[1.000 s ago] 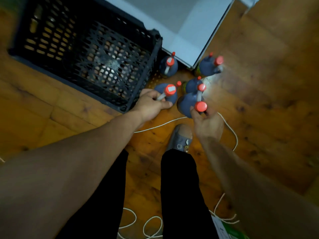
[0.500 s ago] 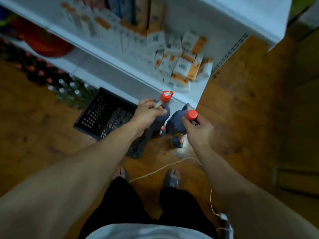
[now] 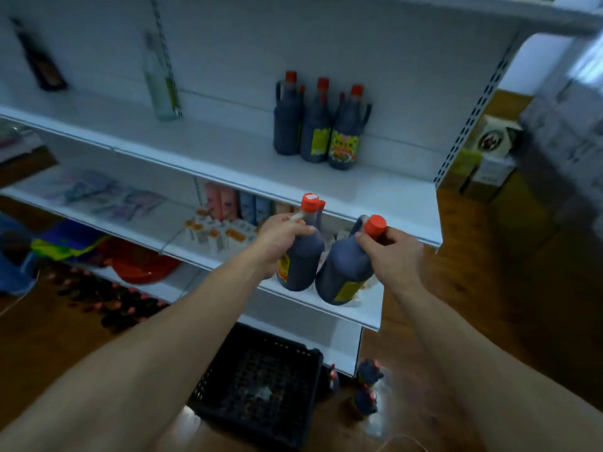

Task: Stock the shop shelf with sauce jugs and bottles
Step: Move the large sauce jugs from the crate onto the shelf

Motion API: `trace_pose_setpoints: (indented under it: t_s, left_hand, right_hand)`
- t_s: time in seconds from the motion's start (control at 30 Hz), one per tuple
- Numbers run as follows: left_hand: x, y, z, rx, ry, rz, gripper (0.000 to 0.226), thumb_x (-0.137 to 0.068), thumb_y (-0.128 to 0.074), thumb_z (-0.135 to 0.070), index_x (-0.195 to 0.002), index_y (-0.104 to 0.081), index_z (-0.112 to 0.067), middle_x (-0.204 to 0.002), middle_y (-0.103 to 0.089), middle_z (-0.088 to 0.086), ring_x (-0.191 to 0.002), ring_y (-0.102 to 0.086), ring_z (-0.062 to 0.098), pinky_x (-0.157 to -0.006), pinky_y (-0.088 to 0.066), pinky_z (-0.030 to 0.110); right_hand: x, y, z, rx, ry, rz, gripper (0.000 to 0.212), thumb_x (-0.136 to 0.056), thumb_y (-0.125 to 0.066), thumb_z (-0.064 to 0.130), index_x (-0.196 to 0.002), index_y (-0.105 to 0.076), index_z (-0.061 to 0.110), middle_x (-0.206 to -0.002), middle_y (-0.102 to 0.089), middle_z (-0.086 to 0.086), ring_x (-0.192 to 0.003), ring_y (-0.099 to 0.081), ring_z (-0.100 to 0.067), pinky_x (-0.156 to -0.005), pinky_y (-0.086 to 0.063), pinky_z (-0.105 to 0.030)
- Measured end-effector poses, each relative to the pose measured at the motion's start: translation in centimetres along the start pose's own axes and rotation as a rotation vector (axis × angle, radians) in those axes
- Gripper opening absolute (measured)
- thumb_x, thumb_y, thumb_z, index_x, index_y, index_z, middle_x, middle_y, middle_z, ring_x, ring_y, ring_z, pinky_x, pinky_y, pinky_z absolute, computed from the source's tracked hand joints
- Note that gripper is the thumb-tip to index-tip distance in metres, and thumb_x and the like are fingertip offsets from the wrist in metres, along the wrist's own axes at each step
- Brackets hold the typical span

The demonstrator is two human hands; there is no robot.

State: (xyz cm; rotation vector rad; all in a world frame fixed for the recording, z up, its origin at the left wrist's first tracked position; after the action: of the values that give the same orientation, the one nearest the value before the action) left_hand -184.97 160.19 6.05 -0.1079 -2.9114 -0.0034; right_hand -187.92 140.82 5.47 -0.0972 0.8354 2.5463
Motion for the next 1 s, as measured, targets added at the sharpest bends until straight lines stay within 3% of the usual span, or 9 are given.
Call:
trace_pose_setpoints:
  t_s: [0.13, 0.23, 0.33, 0.4, 0.47, 0.6, 0.77, 0.9, 1.0]
  left_hand:
    - [-0.4, 0.9, -4.9, 0.08, 0.066, 0.014, 0.02, -0.085, -0.06, -0.014, -0.102, -0.07, -0.012, -0.09, -0.066, 0.003, -0.076, -0.056, 0.013, -0.054, -0.037, 0.024]
    - [-1.4, 1.3, -7.9, 0.12, 0.073, 0.008, 0.008, -0.082, -0.061, -0.016, -0.087, -0.068, -0.015, -0.067, -0.068, -0.007, -0.073, -0.058, 0.013, -0.057, -0.039, 0.026]
    - [-2.8, 1.1, -10.4, 0.044, 0.039, -0.016, 0.024, -0.079, -0.065, -0.021, -0.101, -0.067, -0.014, -0.1, -0.066, -0.002, -0.1, -0.056, 0.017, -0.08, -0.042, 0.036]
    - [-3.9, 0.6, -11.7, 0.037, 0.012, -0.037, 0.025, -0.079, -0.065, -0.021, -0.103, -0.066, -0.015, -0.115, -0.061, 0.002, -0.107, -0.053, 0.018, -0.086, -0.043, 0.04]
    - [-5.1, -0.2, -12.8, 0.063, -0.01, -0.063, 0.016, -0.081, -0.063, -0.02, -0.098, -0.066, -0.02, -0.11, -0.062, -0.001, -0.102, -0.054, 0.014, -0.08, -0.042, 0.038]
    - [-7.8, -1.8, -14.3, 0.089, -0.032, -0.107, 0.009, -0.084, -0.063, -0.019, -0.09, -0.064, -0.026, -0.098, -0.058, -0.006, -0.095, -0.051, 0.013, -0.089, -0.041, 0.04]
    - [-11.6, -3.8, -14.4, 0.101, -0.021, -0.146, 0.008, -0.085, -0.064, -0.017, -0.085, -0.061, -0.025, -0.089, -0.057, -0.009, -0.092, -0.05, 0.012, -0.082, -0.039, 0.033]
    - [-13.9, -4.6, -13.3, 0.124, 0.034, -0.176, 0.018, -0.083, -0.066, -0.019, -0.101, -0.064, -0.019, -0.091, -0.062, -0.008, -0.083, -0.056, 0.009, -0.063, -0.043, 0.029]
    - [-15.4, -4.6, -12.8, 0.07, -0.02, -0.171, 0.023, -0.083, -0.065, -0.014, -0.106, -0.067, -0.016, -0.093, -0.066, -0.006, -0.082, -0.056, 0.005, -0.062, -0.041, 0.027]
  right_hand:
    - [-2.4, 1.5, 3.8, 0.028, 0.078, -0.007, 0.021, -0.077, -0.073, 0.043, -0.072, -0.068, 0.023, -0.07, -0.063, 0.003, -0.074, -0.058, -0.018, -0.057, -0.037, -0.025]
    - [-4.8, 2.4, 5.9, 0.019, 0.118, -0.024, 0.024, -0.078, -0.072, 0.045, -0.079, -0.072, 0.02, -0.075, -0.066, 0.001, -0.076, -0.06, -0.018, -0.062, -0.04, -0.027]
    - [-7.7, 2.8, 7.4, -0.017, 0.147, -0.034, 0.03, -0.078, -0.071, 0.047, -0.082, -0.073, 0.017, -0.078, -0.068, -0.001, -0.079, -0.062, -0.021, -0.068, -0.05, -0.036]
    - [-9.9, 2.7, 7.7, -0.076, 0.141, -0.028, 0.034, -0.075, -0.071, 0.05, -0.082, -0.073, 0.017, -0.079, -0.069, -0.001, -0.08, -0.065, -0.023, -0.07, -0.053, -0.04]
    - [-12.2, 2.8, 8.0, -0.135, 0.134, -0.047, 0.039, -0.069, -0.07, 0.057, -0.074, -0.071, 0.018, -0.076, -0.07, 0.0, -0.08, -0.066, -0.025, -0.071, -0.055, -0.045]
    - [-16.2, 3.0, 8.3, -0.159, 0.122, -0.075, 0.045, -0.065, -0.068, 0.062, -0.074, -0.071, 0.018, -0.073, -0.07, 0.0, -0.078, -0.066, -0.024, -0.072, -0.054, -0.045]
    - [-20.5, 2.7, 7.0, -0.13, 0.089, -0.052, 0.029, -0.074, -0.072, 0.049, -0.079, -0.072, 0.02, -0.077, -0.069, -0.003, -0.081, -0.062, -0.024, -0.071, -0.049, -0.034]
    - [-22.7, 1.3, 4.8, -0.099, 0.031, -0.003, 0.027, -0.077, -0.07, 0.048, -0.071, -0.067, 0.022, -0.071, -0.064, -0.002, -0.076, -0.059, -0.025, -0.066, -0.044, -0.031]
    - [-23.8, 0.7, 3.6, -0.13, 0.001, -0.031, 0.031, -0.081, -0.067, 0.049, -0.076, -0.067, 0.018, -0.067, -0.061, 0.0, -0.069, -0.056, -0.021, -0.064, -0.044, -0.033]
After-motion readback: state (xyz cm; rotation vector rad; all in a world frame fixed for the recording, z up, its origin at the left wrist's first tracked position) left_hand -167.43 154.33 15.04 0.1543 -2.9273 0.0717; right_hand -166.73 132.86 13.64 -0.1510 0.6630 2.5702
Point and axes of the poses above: each hand's wrist, its own x-axis away from the middle knuckle, its own y-axis out of the back of the hand, z = x × y, the point moved 2 cm from there along -x, towards the middle knuckle
